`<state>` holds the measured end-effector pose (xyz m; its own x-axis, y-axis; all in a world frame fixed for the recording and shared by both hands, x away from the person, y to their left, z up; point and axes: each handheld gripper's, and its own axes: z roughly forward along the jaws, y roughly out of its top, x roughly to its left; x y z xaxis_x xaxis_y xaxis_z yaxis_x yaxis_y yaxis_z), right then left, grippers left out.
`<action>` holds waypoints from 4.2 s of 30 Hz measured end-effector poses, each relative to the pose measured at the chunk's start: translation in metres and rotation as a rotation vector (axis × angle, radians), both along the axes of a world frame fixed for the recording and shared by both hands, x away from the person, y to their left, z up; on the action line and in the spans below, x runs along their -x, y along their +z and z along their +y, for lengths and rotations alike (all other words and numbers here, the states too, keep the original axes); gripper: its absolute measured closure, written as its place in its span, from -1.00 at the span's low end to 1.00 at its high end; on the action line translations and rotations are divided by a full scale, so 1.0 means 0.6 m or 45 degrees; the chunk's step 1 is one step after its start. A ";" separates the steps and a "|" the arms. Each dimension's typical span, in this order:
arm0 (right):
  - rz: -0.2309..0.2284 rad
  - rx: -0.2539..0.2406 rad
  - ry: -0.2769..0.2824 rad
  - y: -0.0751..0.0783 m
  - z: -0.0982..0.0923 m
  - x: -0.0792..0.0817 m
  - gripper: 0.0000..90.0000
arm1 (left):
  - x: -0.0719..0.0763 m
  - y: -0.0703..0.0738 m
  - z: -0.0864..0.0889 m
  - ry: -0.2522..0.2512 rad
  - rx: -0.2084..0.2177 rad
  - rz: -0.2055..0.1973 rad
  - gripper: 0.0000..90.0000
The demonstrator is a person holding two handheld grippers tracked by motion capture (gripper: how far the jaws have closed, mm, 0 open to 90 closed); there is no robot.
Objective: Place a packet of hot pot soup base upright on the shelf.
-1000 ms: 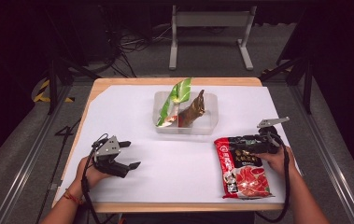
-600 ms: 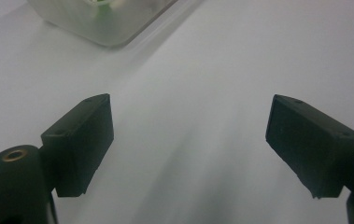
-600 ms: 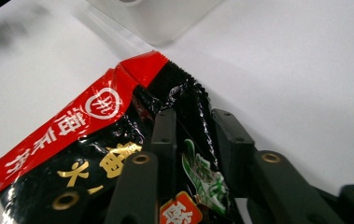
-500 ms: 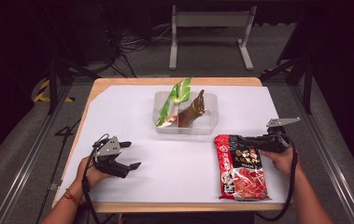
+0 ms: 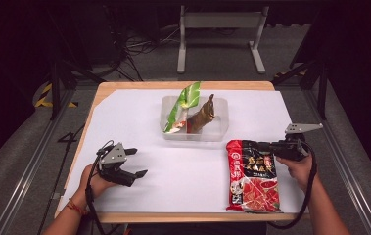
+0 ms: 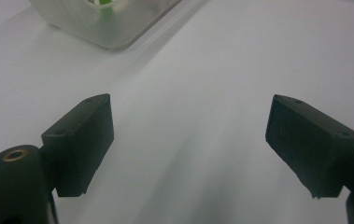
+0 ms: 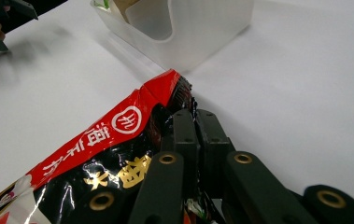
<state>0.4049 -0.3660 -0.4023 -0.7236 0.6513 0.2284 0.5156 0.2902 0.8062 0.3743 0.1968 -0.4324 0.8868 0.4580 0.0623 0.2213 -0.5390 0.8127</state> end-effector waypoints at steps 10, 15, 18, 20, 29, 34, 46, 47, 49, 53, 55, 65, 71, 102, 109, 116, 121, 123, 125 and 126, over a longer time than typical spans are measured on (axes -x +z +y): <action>-0.084 -0.015 0.016 0.051 0.023 0.020 0.97 | 0.001 0.001 -0.002 0.002 0.009 -0.001 -0.64; -0.156 -0.031 0.025 0.085 0.036 0.037 0.98 | 0.000 0.002 -0.001 0.005 0.015 0.009 -0.64; -0.199 -0.052 0.023 0.104 0.042 0.047 0.98 | 0.000 0.002 -0.001 0.006 0.016 0.009 -0.64; -0.222 -0.049 0.025 0.113 0.044 0.052 0.98 | 0.000 0.002 -0.001 0.008 0.020 0.010 -0.64; -0.314 -0.075 0.046 0.151 0.055 0.080 0.99 | -0.001 0.005 0.002 0.019 0.034 0.006 -0.64; -0.356 -0.078 0.030 0.164 0.058 0.089 0.99 | -0.001 0.008 0.006 0.034 0.049 -0.008 -0.65; -0.439 -0.100 0.008 0.192 0.068 0.092 0.99 | -0.002 0.009 0.012 0.069 0.045 -0.029 -0.66; -0.446 -0.093 0.001 0.194 0.070 0.092 0.99 | -0.002 0.009 0.013 0.069 0.046 -0.030 -0.66; -0.454 -0.088 -0.003 0.197 0.074 0.089 0.99 | -0.002 0.009 0.013 0.070 0.047 -0.031 -0.66; -0.464 -0.098 -0.026 0.203 0.075 0.086 0.99 | -0.002 0.009 0.014 0.072 0.050 -0.030 -0.66; -0.477 -0.120 -0.055 0.212 0.073 0.086 0.99 | -0.002 0.009 0.014 0.069 0.049 -0.027 -0.66; -0.544 -0.202 -0.135 0.264 0.106 0.069 0.99 | -0.001 0.009 0.013 0.088 0.041 -0.042 -0.66; -0.521 -0.261 -0.207 0.269 0.122 0.041 0.99 | -0.002 0.009 0.014 0.082 0.042 -0.039 -0.66; -0.439 -0.283 -0.590 0.237 0.226 -0.104 0.99 | 0.001 0.008 0.010 0.039 0.049 -0.042 -0.66; -0.456 -0.309 -0.645 0.227 0.234 -0.127 0.99 | 0.003 0.009 0.009 0.028 0.051 -0.041 -0.66; -0.486 -0.344 -0.635 0.198 0.237 -0.139 0.99 | 0.004 0.009 0.010 0.026 0.054 -0.044 -0.67; -0.511 -0.323 -0.601 0.174 0.243 -0.136 0.98 | 0.005 0.011 0.010 0.030 0.052 -0.050 -0.67; -0.525 -0.333 -0.584 0.170 0.243 -0.132 0.98 | 0.005 0.011 0.010 0.027 0.053 -0.051 -0.67; -0.545 -0.311 -0.568 0.169 0.243 -0.128 0.98 | 0.005 0.011 0.011 0.030 0.053 -0.051 -0.67; -0.551 -0.310 -0.560 0.168 0.242 -0.127 0.97 | 0.005 0.011 0.012 0.032 0.054 -0.050 -0.67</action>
<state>0.4809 -0.2206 -0.3015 -0.4619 0.8733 0.1548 0.1590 -0.0902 0.9831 0.3715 0.2039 -0.4259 0.8723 0.4829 0.0770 0.2015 -0.4985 0.8432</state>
